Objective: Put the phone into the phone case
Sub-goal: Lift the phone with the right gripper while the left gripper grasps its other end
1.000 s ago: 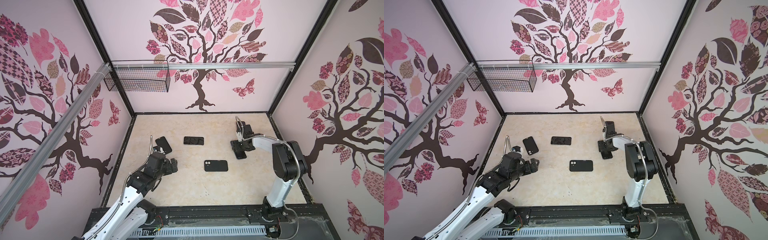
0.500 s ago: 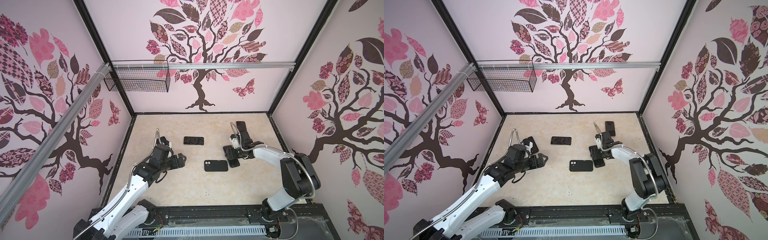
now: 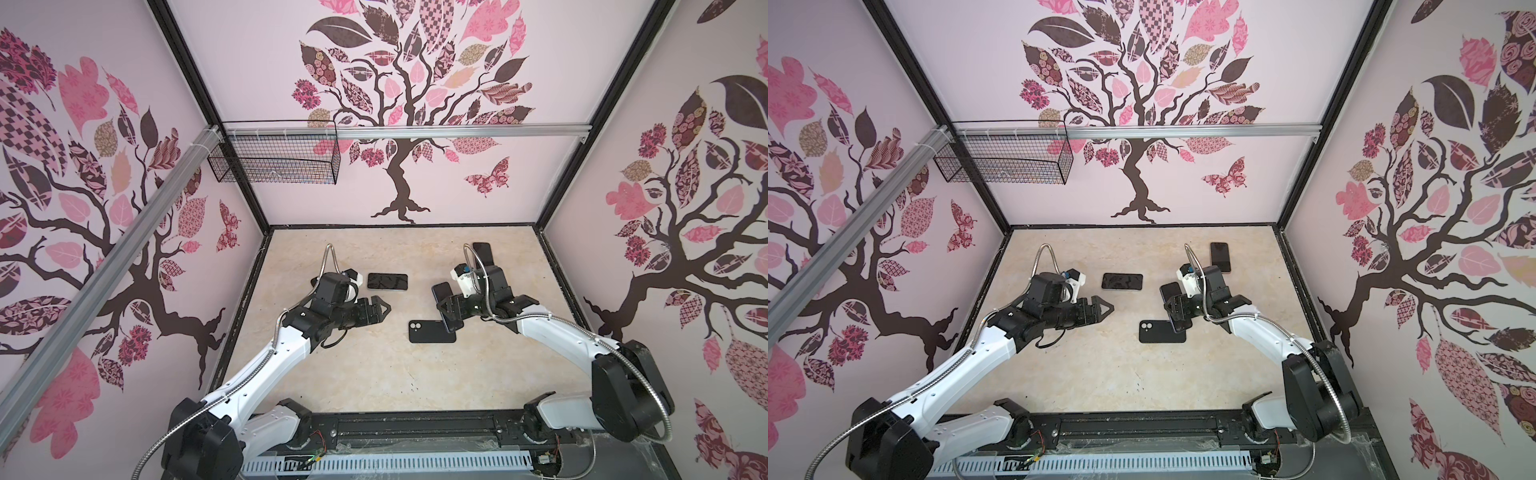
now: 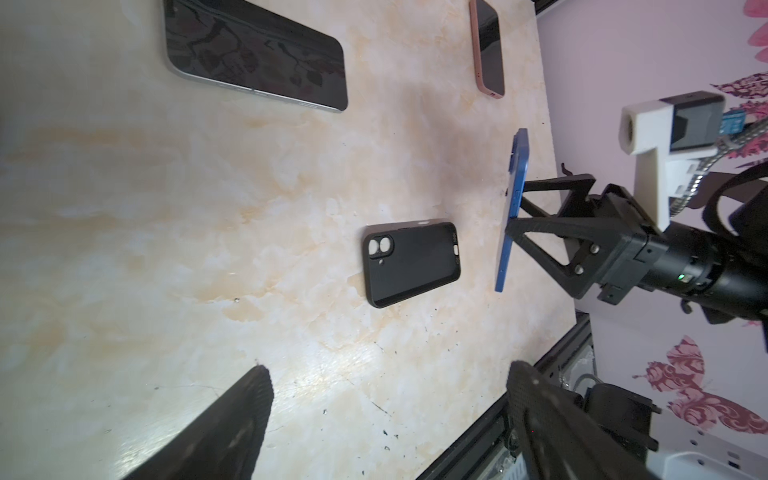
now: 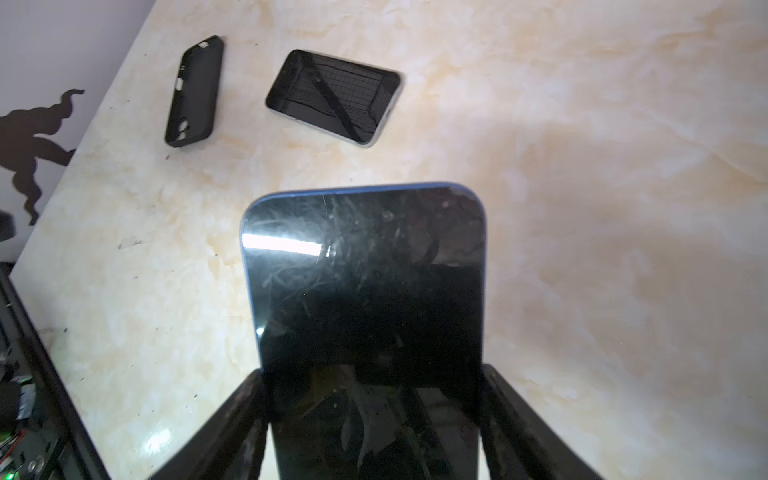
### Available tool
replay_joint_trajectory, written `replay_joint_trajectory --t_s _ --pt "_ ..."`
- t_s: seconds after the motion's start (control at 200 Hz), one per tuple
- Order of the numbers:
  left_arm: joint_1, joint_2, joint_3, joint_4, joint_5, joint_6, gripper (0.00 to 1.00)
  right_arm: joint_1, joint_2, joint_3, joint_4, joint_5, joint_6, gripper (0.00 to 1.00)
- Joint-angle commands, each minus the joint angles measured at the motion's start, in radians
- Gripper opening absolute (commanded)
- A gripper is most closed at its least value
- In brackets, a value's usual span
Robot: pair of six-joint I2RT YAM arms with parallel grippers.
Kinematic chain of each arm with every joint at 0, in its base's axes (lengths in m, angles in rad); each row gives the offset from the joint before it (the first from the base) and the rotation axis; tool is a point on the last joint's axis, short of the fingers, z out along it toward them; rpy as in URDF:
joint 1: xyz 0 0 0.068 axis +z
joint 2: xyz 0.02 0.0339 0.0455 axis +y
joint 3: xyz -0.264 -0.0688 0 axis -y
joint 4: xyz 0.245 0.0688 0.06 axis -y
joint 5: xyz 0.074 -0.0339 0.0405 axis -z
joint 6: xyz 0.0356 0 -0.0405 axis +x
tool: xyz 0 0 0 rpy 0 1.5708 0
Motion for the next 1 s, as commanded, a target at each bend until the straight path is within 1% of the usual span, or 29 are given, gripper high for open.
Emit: replay_joint_trajectory --t_s 0.0,0.13,0.29,0.445,0.595,0.74,0.86,0.995 --pt "0.003 0.016 0.065 0.053 0.091 0.001 0.9 0.045 -0.076 -0.011 0.092 -0.096 -0.003 0.42" --pt "0.004 0.032 0.074 0.075 0.14 -0.009 0.85 0.129 -0.105 -0.04 0.142 -0.099 -0.015 0.42" --pt "0.003 0.033 0.07 0.085 0.164 -0.027 0.8 0.175 -0.106 -0.019 0.137 -0.119 -0.016 0.42" --pt "0.003 0.03 0.045 0.128 0.198 -0.049 0.76 0.225 -0.106 0.008 0.113 -0.099 -0.035 0.42" --pt "0.005 0.033 0.016 0.205 0.28 -0.086 0.73 0.257 -0.097 0.027 0.1 -0.075 -0.042 0.43" --pt "0.003 0.045 0.01 0.202 0.296 -0.079 0.72 0.282 -0.098 0.05 0.082 -0.052 -0.052 0.43" --pt "0.003 0.067 0.009 0.206 0.339 -0.074 0.66 0.302 -0.1 0.064 0.072 -0.037 -0.056 0.42" --pt "0.004 0.088 0.005 0.206 0.361 -0.072 0.6 0.316 -0.101 0.079 0.063 -0.029 -0.06 0.43"
